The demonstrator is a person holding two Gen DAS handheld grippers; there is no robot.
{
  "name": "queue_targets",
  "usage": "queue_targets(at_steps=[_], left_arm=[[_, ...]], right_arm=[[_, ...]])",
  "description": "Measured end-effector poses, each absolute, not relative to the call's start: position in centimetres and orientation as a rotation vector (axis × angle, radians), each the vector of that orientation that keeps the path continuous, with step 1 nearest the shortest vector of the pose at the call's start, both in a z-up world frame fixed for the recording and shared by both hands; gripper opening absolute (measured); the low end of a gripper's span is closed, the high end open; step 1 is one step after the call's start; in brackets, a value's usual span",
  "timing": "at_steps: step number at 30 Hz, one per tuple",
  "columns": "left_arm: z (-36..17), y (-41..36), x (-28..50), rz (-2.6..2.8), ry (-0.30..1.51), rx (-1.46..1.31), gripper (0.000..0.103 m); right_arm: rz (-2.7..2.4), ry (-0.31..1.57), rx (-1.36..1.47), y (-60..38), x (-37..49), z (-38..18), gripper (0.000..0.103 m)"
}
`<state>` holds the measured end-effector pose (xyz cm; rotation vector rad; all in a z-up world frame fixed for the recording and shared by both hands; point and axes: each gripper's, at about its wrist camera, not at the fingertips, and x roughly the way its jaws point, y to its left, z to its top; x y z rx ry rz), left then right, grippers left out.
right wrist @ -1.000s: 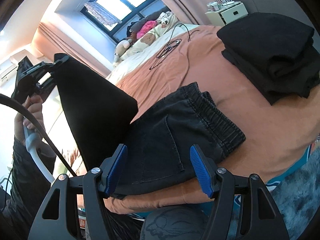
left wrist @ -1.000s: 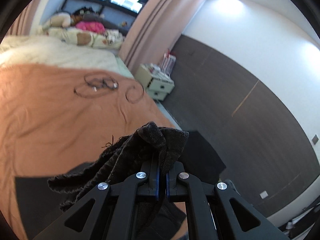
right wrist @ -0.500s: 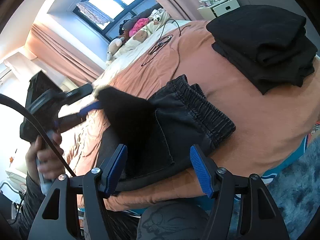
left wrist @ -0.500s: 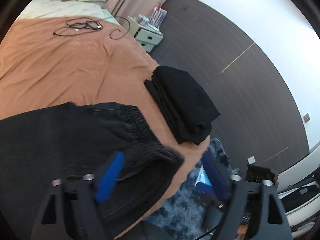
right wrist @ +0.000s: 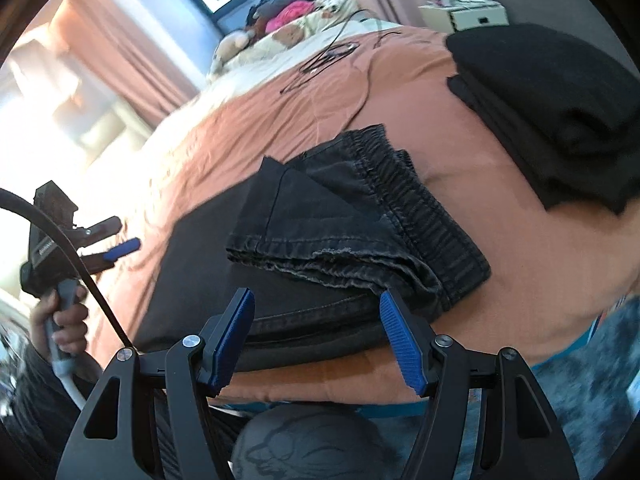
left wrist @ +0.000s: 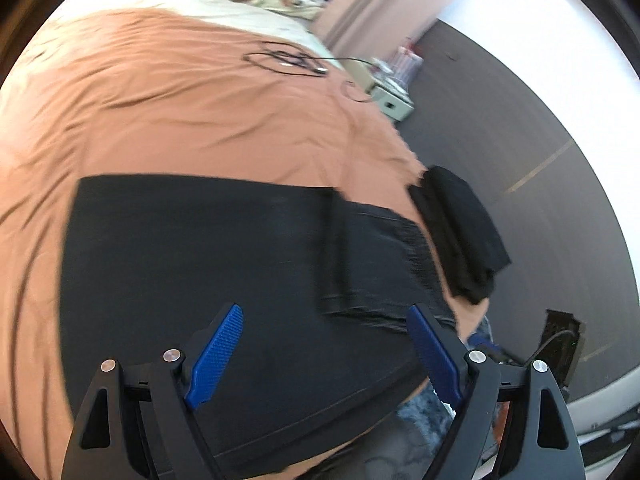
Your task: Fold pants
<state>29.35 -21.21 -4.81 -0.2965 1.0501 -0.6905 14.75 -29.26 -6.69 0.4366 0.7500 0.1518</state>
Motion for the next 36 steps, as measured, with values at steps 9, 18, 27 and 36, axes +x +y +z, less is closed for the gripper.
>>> queue_targets(at_steps=[9,18,27,36], left_arm=[[-8.4,-12.1,28.7,-0.527,1.066,-0.357,0.086],[-11.8,-6.9,26.8,-0.418,1.089,-0.436,0.085],[-14.3,-4.3,25.2,-0.404,1.135,-0.579,0.065],[-16.1,-4.4,24.5,-0.399,1.177,-0.631,0.054]], right_arm=[[0.176,0.829,0.187,-24.4,18.3,-5.1,0.064],[0.226,0.890,0.028,-19.0,21.8,-5.7,0.064],[0.230,0.933,-0.108,-15.6,24.3,-6.7,0.064],[0.224,0.953,-0.294,-12.3,25.5,-7.9,0.072]])
